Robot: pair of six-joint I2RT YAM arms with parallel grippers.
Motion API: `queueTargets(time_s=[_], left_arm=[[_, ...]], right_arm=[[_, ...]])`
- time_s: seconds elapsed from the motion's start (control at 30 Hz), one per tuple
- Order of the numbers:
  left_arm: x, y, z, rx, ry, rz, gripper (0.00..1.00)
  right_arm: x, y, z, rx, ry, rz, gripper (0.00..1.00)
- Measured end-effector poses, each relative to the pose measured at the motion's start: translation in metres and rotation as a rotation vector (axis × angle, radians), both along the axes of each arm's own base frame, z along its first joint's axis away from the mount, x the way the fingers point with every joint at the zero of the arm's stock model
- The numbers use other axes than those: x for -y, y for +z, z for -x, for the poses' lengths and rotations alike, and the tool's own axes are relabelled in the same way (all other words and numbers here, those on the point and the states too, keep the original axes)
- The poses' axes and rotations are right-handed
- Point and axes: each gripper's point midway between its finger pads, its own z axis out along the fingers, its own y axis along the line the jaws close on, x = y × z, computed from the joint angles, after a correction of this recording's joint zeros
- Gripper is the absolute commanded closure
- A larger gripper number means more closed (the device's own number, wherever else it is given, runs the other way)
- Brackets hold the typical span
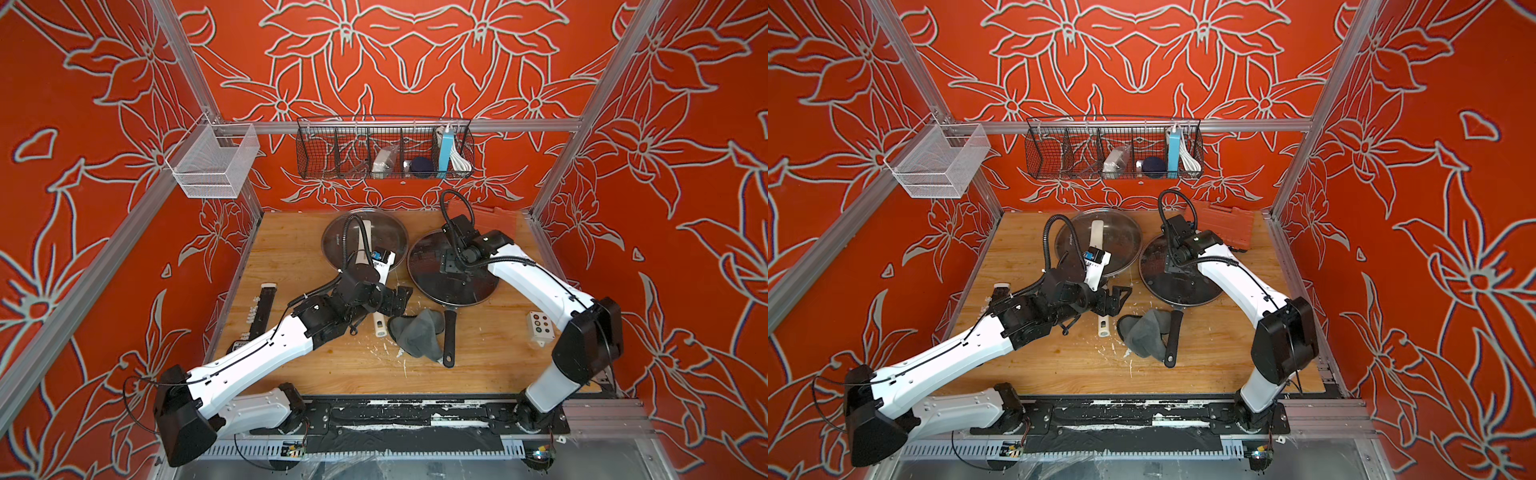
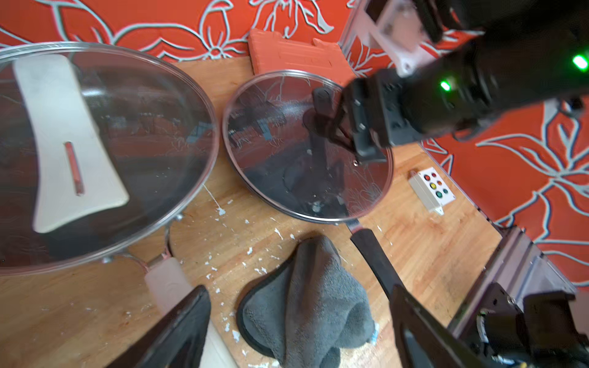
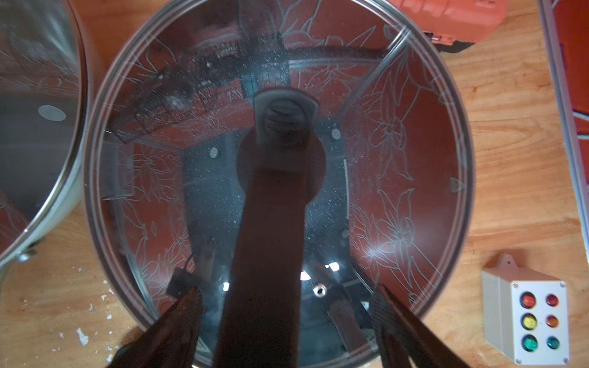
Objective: Wipe the pot lid with a cloth
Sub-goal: Pick up the pot lid from the cooking pot.
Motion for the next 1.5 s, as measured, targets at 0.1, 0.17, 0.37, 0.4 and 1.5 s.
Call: queueTargets(time_s=[0.1,0.17,0.37,0.4,1.5], left_arm=[[0.008,-0.006,0.009,-0.006,-0.018,-0.012,0.14],[0.015,-0.009,0.015,-0.008,-0.027,-0.018,0.14],[0.032,-0.037,0.019,-0.044,-0.006,-0.080,0.14],[0.034,-0.044,0.019,-0.052,0.000,-0.096,0.14],[-0.027,-0.132,0.024,-0.149,0.260,-0.286,0.14]], right_arm=[[-0.003,0.001,-0.006,0.005,-0.006,-0.005,0.19],[-0.003,-0.001,-0.009,0.001,-0.015,-0.005,0.20],[-0.003,-0.009,-0.019,-0.024,-0.028,0.009,0.22],[-0.003,-0.011,-0.020,-0.028,-0.030,0.011,0.23],[0.000,-0.032,-0.024,-0.087,-0.057,0.027,0.30]])
